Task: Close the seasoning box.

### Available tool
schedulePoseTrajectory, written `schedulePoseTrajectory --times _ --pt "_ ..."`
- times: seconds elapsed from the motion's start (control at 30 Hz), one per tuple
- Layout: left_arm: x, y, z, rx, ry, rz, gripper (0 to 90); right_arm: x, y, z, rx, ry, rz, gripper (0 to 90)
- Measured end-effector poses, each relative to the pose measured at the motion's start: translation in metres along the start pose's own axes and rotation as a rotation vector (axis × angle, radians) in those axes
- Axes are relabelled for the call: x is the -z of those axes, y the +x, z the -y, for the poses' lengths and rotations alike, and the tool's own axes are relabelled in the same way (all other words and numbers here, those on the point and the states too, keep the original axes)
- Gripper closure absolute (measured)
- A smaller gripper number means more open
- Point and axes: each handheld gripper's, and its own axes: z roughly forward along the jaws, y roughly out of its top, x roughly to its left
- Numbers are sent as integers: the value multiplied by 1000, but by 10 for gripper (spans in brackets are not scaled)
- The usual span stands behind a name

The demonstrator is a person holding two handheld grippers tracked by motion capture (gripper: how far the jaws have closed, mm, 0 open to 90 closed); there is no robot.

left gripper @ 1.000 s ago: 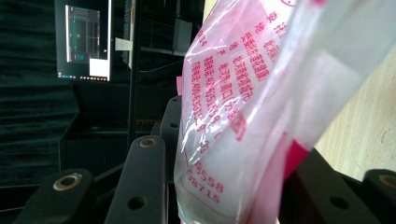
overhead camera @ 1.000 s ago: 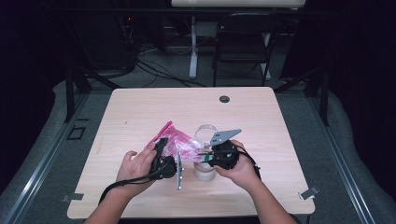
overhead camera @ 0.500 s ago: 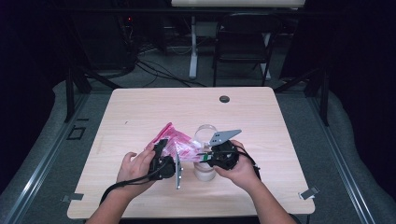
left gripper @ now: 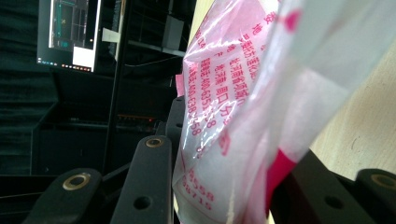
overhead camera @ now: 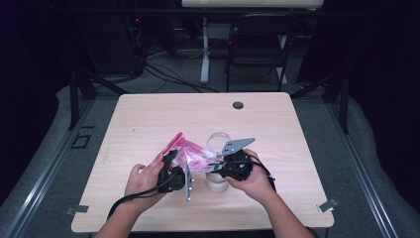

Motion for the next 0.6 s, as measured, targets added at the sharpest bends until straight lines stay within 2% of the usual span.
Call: schedulePoseTrajectory --times 0.1,0.17,0.27,0.6 --pt "0 -1 1 12 0 1 708 0 1 0 0 -2 -1 900" --pt "1 -1 1 -12 18 -1 710 0 2 -1 3 -1 1 900" --pt "0 -3 2 -1 16 8 715 -1 3 -1 4 -5 -1 900" --pt "-3 -5 8 94 -1 38 734 -4 4 -2 3 -11 4 900"
